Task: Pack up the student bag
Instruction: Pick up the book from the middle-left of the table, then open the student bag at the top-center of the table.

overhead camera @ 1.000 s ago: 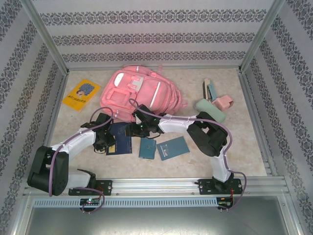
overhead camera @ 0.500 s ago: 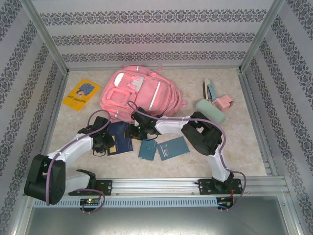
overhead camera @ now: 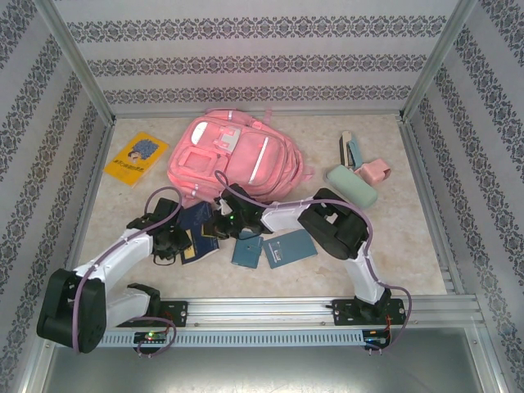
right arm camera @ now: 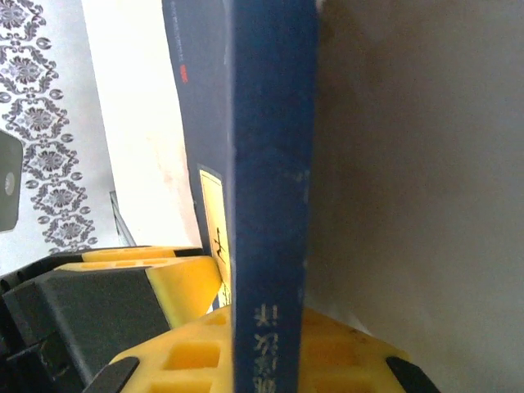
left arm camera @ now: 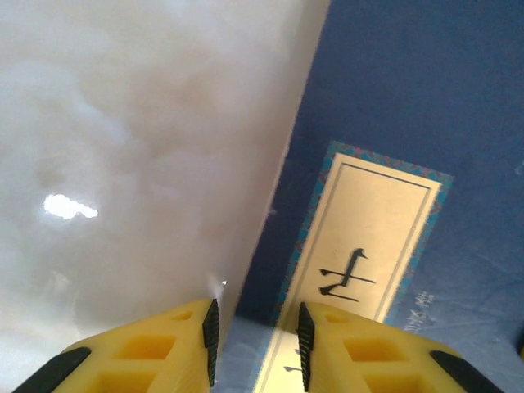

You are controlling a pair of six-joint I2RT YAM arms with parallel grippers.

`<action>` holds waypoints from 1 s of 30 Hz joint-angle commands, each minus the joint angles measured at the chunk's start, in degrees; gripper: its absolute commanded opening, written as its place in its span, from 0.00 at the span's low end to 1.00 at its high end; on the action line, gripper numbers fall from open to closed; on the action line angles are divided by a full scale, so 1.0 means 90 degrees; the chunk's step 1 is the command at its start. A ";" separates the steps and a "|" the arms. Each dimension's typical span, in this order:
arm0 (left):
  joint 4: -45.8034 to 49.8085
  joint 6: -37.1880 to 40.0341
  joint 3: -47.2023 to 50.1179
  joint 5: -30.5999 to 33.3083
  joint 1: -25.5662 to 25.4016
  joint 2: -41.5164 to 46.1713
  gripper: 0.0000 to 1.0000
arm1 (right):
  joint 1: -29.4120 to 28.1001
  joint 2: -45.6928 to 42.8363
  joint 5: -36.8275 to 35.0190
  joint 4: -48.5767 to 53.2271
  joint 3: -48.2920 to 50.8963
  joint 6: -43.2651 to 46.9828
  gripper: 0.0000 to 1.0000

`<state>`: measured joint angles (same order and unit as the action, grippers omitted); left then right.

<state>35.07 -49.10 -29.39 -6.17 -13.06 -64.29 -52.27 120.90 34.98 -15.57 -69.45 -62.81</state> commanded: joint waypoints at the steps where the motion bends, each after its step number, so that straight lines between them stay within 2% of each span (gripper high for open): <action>1: 0.0882 -0.0135 -0.0225 0.0165 -0.0024 0.0401 0.39 | 0.0038 -0.0841 0.0162 -0.0163 0.0087 0.0407 0.00; 7: 0.1212 -0.0014 -0.1096 0.0546 -0.0019 0.0846 0.50 | 0.0106 -0.1964 -0.0336 0.0683 0.0298 0.1430 0.00; 13: 0.0824 0.0425 -0.2134 0.0444 -0.0203 0.0262 0.55 | 0.0654 -0.3118 -0.1004 0.1406 0.0891 0.1896 0.00; 20: 0.0399 0.0929 -0.3718 0.0929 -0.1204 -0.1392 0.57 | 0.1898 -0.4806 -0.1868 0.2333 0.1930 0.2096 0.00; 30: 0.0754 0.2102 -0.6705 0.1903 -0.2541 -0.4590 0.59 | 0.3690 -0.6457 -0.2013 0.3447 0.2776 0.2359 0.00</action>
<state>39.64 -35.70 -84.29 6.85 -33.67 -101.12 -21.39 65.67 17.89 12.58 -45.89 -43.27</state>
